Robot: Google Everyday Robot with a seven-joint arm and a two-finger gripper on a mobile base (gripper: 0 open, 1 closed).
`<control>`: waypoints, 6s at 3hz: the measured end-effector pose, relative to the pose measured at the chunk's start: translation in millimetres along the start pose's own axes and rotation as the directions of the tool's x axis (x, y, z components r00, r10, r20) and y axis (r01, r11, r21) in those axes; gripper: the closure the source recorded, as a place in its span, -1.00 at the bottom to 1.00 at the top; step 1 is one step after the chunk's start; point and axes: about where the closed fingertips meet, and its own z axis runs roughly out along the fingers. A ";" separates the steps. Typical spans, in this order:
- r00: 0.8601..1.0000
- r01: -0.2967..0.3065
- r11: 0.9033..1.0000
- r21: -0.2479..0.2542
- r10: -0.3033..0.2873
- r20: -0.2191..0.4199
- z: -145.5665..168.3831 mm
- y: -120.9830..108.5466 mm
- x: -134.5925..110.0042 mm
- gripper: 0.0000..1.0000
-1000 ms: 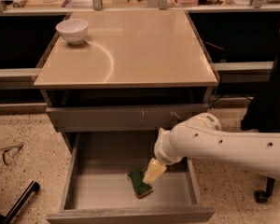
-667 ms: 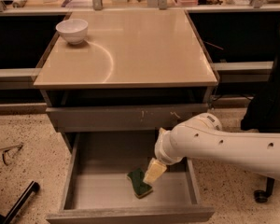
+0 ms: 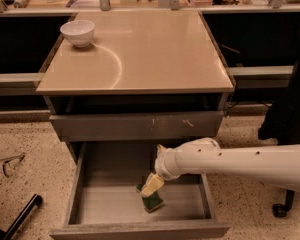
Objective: Pick sponge from middle drawer and place on counter
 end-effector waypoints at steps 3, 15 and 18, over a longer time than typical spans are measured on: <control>0.993 -0.085 0.995 -0.051 0.089 0.077 60.1 2.8 17.6 -1.00; 0.919 -0.081 0.995 -0.060 0.098 0.381 -20.9 40.9 -2.9 1.00; 0.846 0.131 0.970 0.207 -0.218 0.486 -125.6 13.2 -92.0 1.00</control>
Offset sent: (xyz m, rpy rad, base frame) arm 0.0138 0.0123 -0.0368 0.0863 0.0222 -0.0290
